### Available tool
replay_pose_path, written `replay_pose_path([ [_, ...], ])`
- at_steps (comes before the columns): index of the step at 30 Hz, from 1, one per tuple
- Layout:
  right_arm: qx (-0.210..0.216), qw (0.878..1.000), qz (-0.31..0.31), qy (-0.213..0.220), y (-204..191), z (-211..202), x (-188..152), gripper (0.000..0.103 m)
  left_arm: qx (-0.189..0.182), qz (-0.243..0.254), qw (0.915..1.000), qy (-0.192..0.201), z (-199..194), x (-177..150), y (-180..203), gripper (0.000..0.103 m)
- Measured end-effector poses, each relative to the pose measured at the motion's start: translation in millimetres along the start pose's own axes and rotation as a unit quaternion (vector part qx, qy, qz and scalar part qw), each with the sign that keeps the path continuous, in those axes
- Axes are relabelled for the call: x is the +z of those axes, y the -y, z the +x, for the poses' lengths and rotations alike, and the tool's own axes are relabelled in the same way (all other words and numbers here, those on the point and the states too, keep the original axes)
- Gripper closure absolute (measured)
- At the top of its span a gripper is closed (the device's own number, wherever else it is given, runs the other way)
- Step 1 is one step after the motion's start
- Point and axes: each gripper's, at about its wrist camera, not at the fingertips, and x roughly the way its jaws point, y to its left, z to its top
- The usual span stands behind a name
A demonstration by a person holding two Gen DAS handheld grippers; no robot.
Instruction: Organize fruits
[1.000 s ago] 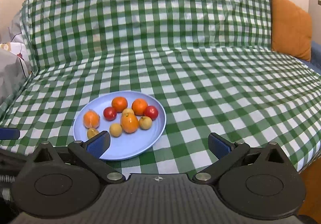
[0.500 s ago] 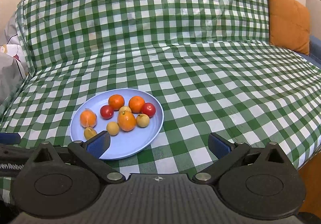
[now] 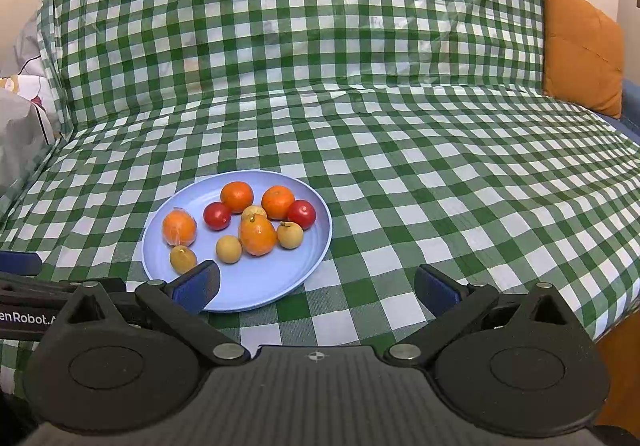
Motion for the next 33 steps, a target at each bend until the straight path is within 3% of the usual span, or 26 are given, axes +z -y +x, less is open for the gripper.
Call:
replay_pose_path([
  [33,0.009,1.000,0.015,-0.007,0.5,5.8,1.4,0.001,-0.007,-0.010,0.9999,0.006,1.0,1.8,2.4,0.000],
])
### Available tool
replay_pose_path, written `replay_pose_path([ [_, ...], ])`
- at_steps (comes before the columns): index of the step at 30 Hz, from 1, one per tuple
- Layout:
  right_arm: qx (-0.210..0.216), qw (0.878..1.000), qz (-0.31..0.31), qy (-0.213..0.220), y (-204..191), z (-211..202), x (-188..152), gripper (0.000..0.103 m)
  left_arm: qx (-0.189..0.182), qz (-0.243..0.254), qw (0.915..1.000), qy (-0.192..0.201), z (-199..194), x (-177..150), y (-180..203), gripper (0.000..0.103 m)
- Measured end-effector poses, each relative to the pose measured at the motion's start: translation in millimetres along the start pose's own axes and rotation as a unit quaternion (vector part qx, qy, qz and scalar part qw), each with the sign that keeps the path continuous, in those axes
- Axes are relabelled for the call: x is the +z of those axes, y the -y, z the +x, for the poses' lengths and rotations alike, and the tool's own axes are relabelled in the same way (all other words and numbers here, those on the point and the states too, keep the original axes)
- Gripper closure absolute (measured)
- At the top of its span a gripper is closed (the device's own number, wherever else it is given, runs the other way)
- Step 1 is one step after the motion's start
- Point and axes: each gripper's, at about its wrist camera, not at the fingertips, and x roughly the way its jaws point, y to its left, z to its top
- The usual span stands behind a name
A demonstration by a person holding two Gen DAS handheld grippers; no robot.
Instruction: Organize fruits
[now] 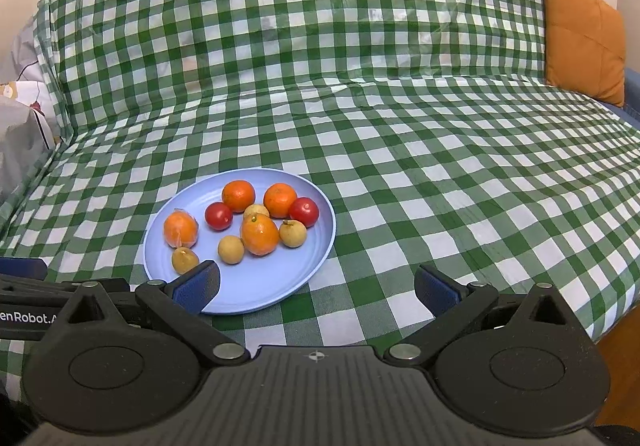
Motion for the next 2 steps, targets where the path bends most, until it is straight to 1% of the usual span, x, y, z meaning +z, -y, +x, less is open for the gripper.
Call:
replay_pose_path([
  [2,0.005,1.000,0.006,0.004,1.5,-1.8,2.0,0.001,0.002,0.003,1.0000,0.005,-1.3,1.3,0.6,0.000],
])
